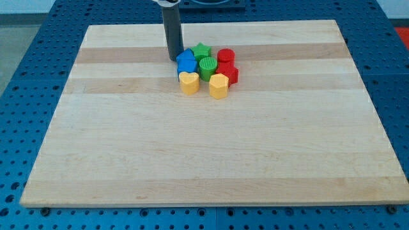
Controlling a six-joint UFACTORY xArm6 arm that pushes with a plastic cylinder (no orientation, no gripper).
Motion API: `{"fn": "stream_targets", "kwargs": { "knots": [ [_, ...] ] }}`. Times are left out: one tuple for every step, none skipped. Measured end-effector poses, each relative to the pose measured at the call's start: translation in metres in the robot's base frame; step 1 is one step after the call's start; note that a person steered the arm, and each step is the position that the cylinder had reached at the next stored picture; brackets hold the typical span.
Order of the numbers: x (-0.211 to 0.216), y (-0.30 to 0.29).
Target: Push the green star towards the green circle
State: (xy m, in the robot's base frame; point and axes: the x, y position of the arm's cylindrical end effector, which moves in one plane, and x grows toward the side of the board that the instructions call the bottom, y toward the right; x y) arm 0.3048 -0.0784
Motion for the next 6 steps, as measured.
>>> {"fn": "stream_targets", "kwargs": {
  "knots": [
    [-0.016, 0.000],
    [-0.036, 0.005],
    [-0.037, 0.027],
    [-0.037, 0.053],
    [-0.034, 0.064],
    [-0.032, 0.064]
  ]
}}
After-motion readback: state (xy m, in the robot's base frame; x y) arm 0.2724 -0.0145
